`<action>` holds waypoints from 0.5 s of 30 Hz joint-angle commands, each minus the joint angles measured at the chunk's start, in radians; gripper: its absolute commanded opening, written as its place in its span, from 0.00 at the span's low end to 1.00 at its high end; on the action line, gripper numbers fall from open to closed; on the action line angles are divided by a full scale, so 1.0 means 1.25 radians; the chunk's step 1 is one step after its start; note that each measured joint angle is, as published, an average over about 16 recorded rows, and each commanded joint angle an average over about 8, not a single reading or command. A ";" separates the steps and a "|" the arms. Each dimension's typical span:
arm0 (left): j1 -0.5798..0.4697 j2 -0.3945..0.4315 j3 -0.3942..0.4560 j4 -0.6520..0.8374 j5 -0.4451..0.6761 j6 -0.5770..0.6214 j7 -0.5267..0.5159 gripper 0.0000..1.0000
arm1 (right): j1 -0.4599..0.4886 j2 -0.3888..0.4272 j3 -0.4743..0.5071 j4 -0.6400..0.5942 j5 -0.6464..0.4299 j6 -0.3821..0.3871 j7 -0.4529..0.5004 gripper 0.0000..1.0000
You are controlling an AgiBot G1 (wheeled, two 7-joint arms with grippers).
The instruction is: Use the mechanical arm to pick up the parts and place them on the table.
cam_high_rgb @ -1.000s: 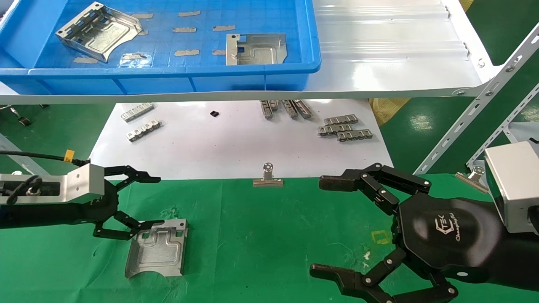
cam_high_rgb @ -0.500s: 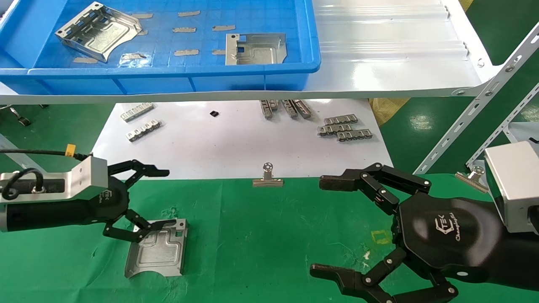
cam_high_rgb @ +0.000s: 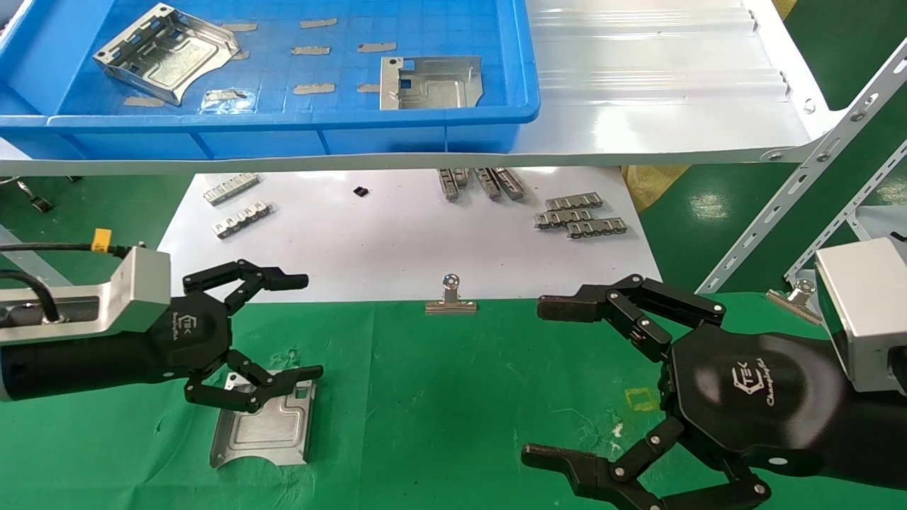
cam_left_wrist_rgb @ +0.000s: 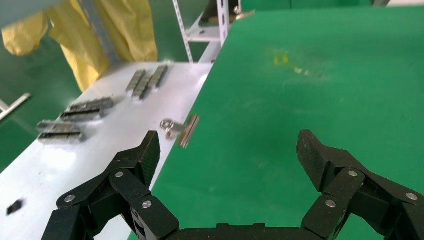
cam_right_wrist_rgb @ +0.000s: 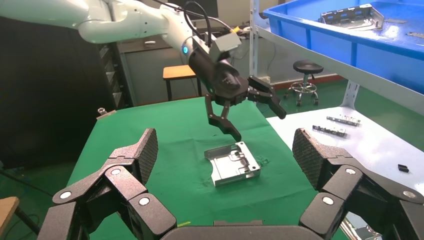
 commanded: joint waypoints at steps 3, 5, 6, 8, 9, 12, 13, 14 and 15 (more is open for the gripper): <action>0.035 -0.015 -0.034 -0.066 -0.019 -0.005 -0.048 1.00 | 0.000 0.000 0.000 0.000 0.000 0.000 0.000 1.00; 0.052 -0.022 -0.051 -0.099 -0.028 -0.007 -0.072 1.00 | 0.000 0.000 0.000 0.000 0.000 0.000 0.000 1.00; 0.060 -0.025 -0.059 -0.115 -0.032 -0.008 -0.084 1.00 | 0.000 0.000 0.000 0.000 0.000 0.000 0.000 1.00; 0.078 -0.033 -0.076 -0.148 -0.042 -0.011 -0.108 1.00 | 0.000 0.000 0.000 0.000 0.000 0.000 0.000 1.00; 0.086 -0.036 -0.085 -0.165 -0.046 -0.012 -0.120 1.00 | 0.000 0.000 0.000 0.000 0.000 0.000 0.000 1.00; 0.112 -0.047 -0.110 -0.214 -0.060 -0.016 -0.156 1.00 | 0.000 0.000 0.000 0.000 0.000 0.000 0.000 1.00; 0.121 -0.051 -0.119 -0.230 -0.065 -0.017 -0.167 1.00 | 0.000 0.000 0.000 0.000 0.000 0.000 0.000 1.00; 0.129 -0.055 -0.127 -0.247 -0.070 -0.018 -0.180 1.00 | 0.000 0.000 0.000 0.000 0.000 0.000 0.000 1.00; 0.138 -0.058 -0.136 -0.264 -0.074 -0.019 -0.192 1.00 | 0.000 0.000 0.000 0.000 0.000 0.000 0.000 1.00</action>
